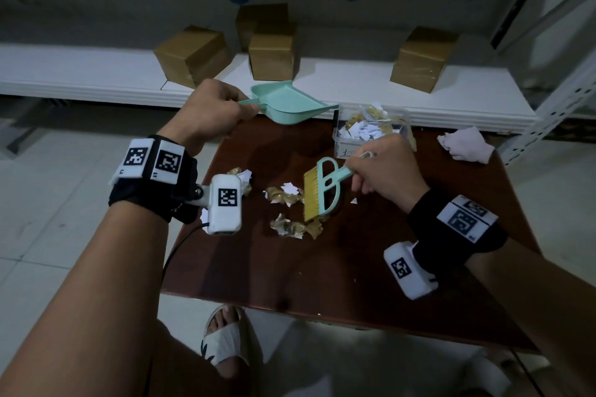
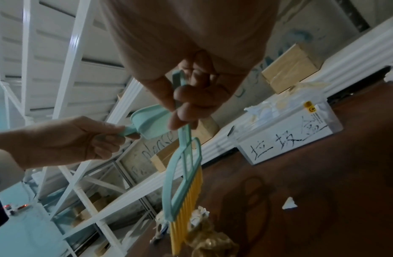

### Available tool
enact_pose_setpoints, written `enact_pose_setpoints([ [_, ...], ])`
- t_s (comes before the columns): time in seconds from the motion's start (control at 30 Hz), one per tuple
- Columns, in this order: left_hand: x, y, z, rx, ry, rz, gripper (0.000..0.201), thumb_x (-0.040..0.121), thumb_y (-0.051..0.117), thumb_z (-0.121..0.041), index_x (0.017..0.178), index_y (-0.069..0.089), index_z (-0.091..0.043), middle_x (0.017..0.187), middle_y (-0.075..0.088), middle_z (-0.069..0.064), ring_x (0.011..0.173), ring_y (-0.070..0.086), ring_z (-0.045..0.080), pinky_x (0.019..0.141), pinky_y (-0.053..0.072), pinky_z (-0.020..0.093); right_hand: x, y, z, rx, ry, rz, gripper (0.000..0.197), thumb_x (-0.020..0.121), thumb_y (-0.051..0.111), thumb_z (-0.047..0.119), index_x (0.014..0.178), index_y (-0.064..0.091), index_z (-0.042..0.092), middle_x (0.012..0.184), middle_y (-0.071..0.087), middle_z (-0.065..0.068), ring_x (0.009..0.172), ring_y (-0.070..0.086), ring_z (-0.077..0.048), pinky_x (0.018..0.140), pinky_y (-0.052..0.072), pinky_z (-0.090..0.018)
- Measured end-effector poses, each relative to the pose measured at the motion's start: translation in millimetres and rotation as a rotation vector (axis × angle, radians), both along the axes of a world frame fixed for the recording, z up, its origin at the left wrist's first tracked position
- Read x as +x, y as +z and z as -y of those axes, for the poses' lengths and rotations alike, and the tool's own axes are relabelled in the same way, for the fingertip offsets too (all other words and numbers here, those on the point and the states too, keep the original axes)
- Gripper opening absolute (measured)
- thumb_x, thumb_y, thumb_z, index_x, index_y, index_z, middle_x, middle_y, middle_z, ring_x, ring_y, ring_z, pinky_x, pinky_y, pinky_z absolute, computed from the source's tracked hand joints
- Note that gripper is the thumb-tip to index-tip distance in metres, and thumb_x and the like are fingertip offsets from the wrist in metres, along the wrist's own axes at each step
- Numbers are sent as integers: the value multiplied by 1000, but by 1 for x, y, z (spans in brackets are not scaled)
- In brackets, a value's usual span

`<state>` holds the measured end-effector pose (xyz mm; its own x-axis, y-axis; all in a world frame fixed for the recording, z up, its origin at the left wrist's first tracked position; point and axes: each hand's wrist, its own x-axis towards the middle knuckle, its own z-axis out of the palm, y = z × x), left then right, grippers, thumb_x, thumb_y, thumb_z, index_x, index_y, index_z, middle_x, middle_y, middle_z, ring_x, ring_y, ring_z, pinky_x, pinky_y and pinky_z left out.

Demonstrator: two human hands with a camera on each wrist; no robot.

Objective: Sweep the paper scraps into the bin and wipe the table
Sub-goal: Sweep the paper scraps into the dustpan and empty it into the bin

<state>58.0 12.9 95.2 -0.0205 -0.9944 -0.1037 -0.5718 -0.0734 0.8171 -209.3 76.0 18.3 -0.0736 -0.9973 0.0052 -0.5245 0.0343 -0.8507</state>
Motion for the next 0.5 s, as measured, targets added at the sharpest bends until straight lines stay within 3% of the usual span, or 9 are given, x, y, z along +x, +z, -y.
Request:
enact_pose_setpoints([
  [0.13, -5, 0, 1, -6, -7, -4, 15, 94, 73, -22, 86, 72, -9, 64, 59, 1, 51, 50, 7, 52, 44, 24, -1, 7, 1, -113, -37, 58, 24, 82, 65, 4, 59, 72, 4, 48, 66, -7, 36, 54, -19, 44, 44, -16],
  [0.27, -7, 0, 1, -13, -7, -12, 17, 94, 73, -21, 79, 70, -14, 62, 58, 0, 54, 50, 10, 55, 43, 26, 7, 2, 1, -77, -10, 198, 22, 89, 67, 5, 69, 74, 1, 54, 68, -13, 41, 54, -20, 46, 43, -18],
  [0.5, -3, 0, 1, -24, -10, -25, 17, 95, 72, -20, 79, 70, -13, 64, 57, 2, 57, 50, 13, 56, 43, 28, 18, -15, -2, -88, -12, 170, 31, 98, 64, 16, 71, 70, 1, 53, 68, -7, 41, 55, -14, 51, 44, -19],
])
